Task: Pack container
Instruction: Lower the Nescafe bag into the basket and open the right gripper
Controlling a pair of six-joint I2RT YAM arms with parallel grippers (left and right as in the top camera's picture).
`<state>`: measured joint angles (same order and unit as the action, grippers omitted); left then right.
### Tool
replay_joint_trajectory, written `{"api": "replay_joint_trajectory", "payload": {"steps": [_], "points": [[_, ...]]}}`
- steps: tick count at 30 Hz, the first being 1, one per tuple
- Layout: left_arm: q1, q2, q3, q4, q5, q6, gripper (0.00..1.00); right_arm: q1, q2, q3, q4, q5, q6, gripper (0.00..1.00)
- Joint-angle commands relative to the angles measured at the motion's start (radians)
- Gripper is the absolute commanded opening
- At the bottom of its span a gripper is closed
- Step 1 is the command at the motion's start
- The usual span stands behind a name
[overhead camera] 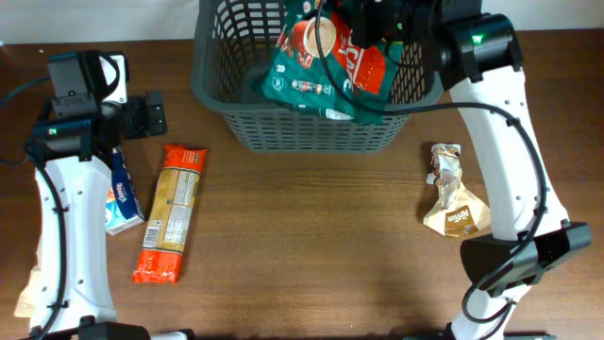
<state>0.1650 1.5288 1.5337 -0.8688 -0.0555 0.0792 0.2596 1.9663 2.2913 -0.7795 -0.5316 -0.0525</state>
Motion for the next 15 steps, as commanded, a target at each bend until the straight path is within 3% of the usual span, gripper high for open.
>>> {"api": "replay_joint_trajectory", "payload": {"steps": [1,5,11,15], "points": [[0.002,0.008,0.005,0.004,0.007,0.032,0.99,0.009,-0.031,0.016,0.019,-0.006,-0.003,0.04],[0.002,0.008,0.005,0.005,0.008,0.032,0.99,0.008,-0.029,0.016,0.007,0.011,-0.003,0.03],[0.002,0.008,0.005,0.005,0.008,0.032,0.99,0.006,0.01,-0.006,-0.014,0.26,-0.003,0.04],[0.002,0.008,0.005,0.005,0.008,0.032,0.99,-0.005,0.054,-0.006,-0.004,0.277,-0.003,0.03]]}}
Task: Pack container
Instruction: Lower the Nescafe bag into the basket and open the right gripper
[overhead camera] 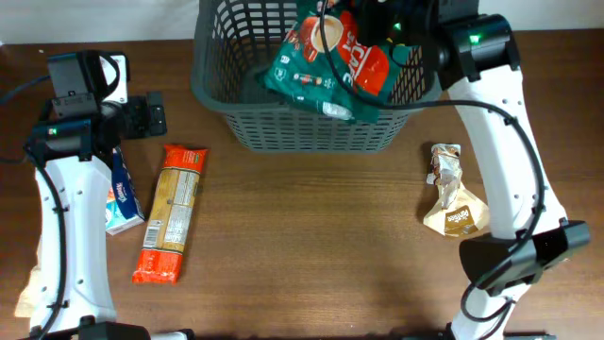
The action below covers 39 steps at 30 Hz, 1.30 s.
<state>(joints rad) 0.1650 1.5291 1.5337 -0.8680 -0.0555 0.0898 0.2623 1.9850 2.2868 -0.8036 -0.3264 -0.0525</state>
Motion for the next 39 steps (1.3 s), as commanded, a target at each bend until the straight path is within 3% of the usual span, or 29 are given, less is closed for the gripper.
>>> {"api": "replay_joint_trajectory", "payload": {"steps": [1,34,35,36,37,39], "points": [[0.002,0.008,0.005,0.004,0.008,0.021,0.99,-0.007,0.041,-0.002,0.023,0.072,-0.003,0.04],[0.002,0.008,0.005,0.004,0.008,0.021,0.99,-0.007,0.262,-0.006,-0.076,0.188,-0.003,0.04],[0.002,0.008,0.005,0.004,0.008,0.021,0.99,-0.007,0.262,-0.006,-0.076,0.188,-0.003,0.07],[0.002,0.008,0.005,0.004,0.008,0.021,0.99,-0.007,0.262,-0.006,-0.076,0.187,-0.002,0.22],[0.002,0.008,0.005,0.005,0.007,0.021,0.99,-0.007,0.257,-0.001,-0.075,0.18,0.002,0.94],[0.002,0.008,0.005,0.005,0.007,0.021,0.99,-0.007,0.243,0.02,-0.076,0.176,0.002,0.99]]}}
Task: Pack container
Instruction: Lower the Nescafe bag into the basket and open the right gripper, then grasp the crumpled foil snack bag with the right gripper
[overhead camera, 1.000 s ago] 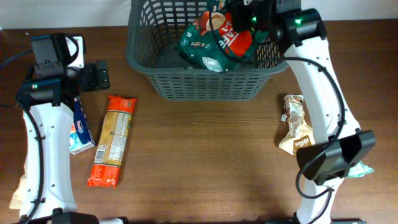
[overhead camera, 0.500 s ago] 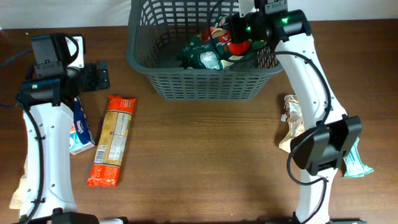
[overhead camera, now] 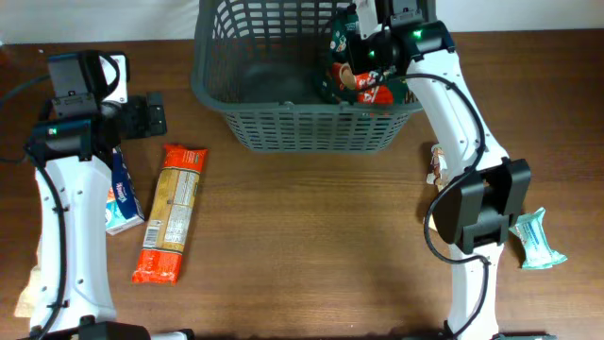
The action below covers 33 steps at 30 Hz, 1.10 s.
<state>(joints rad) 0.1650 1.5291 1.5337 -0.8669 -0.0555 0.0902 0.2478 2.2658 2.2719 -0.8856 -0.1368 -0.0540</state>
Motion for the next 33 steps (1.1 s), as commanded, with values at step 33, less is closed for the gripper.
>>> {"api": "replay_joint_trajectory", "payload": {"steps": [33], "points": [[0.002,0.103,0.005,0.003,0.007,0.044,0.99,-0.602,-0.142,0.242,-0.813,0.351,0.797,0.99]]}}
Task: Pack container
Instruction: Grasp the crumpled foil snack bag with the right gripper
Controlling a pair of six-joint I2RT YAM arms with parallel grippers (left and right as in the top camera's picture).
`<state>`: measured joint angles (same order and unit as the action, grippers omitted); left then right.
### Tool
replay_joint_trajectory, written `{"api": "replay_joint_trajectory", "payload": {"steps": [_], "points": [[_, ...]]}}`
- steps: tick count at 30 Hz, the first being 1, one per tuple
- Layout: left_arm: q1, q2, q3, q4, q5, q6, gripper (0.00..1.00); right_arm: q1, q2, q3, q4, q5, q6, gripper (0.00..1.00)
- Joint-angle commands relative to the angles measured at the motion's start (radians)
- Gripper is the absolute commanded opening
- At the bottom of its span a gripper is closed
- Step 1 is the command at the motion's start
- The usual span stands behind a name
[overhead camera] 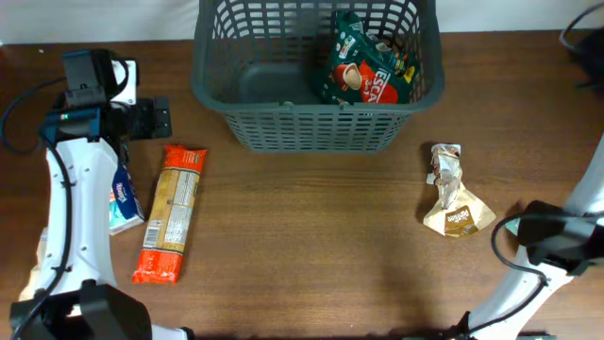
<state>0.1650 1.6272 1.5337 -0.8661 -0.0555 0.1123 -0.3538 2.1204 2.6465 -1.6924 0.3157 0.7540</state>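
A grey plastic basket (pixel 283 132) stands at the back middle of the table. A green and red coffee bag (pixel 366 74) lies inside it against the right wall, with nothing holding it. My left gripper (pixel 156 120) hovers left of the basket, above the top end of an orange pasta packet (pixel 170 212), and looks open and empty. A blue and white packet (pixel 121 196) lies partly under the left arm. A crumpled tan pouch (pixel 455 196) lies to the right. My right gripper is out of view.
The right arm's lower links (pixel 557 241) sit at the right edge near the tan pouch, and another piece of the arm shows at the top right corner. The left arm (pixel 66 217) runs down the left side. The basket's left half holds nothing.
The right arm, which stood over the basket's right side with the coffee bag at its gripper, has swung out of view to the right. The bag stays in the basket. The left gripper shifted slightly right.
The right gripper first held the coffee bag over the basket's middle, then a little further right. Later it was down at the right side of the basket with the bag inside. Now the bag lies there alone and the right gripper is gone from view.
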Motion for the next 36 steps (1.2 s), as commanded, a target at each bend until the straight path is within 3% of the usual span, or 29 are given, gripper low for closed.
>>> {"api": "replay_joint_trajectory", "payload": {"steps": [1,5,15,27,36], "points": [[0.002,0.005,0.005,0.002,0.007,0.033,0.99,0.003,0.003,-0.19,-0.006,-0.126,-0.057,0.99],[0.002,0.005,0.005,0.002,0.007,0.077,0.99,0.035,0.003,-0.465,-0.003,-0.29,-0.241,0.99],[0.002,0.005,0.005,0.002,0.007,0.109,0.99,0.153,0.003,-0.738,0.067,-0.362,-0.492,0.99],[0.002,0.005,0.005,0.002,0.008,0.114,0.99,0.163,0.003,-0.902,0.182,-0.406,-0.541,0.99],[0.002,0.005,0.005,0.002,0.008,0.114,0.99,0.164,0.003,-1.136,0.375,-0.49,-0.567,0.98]]}}
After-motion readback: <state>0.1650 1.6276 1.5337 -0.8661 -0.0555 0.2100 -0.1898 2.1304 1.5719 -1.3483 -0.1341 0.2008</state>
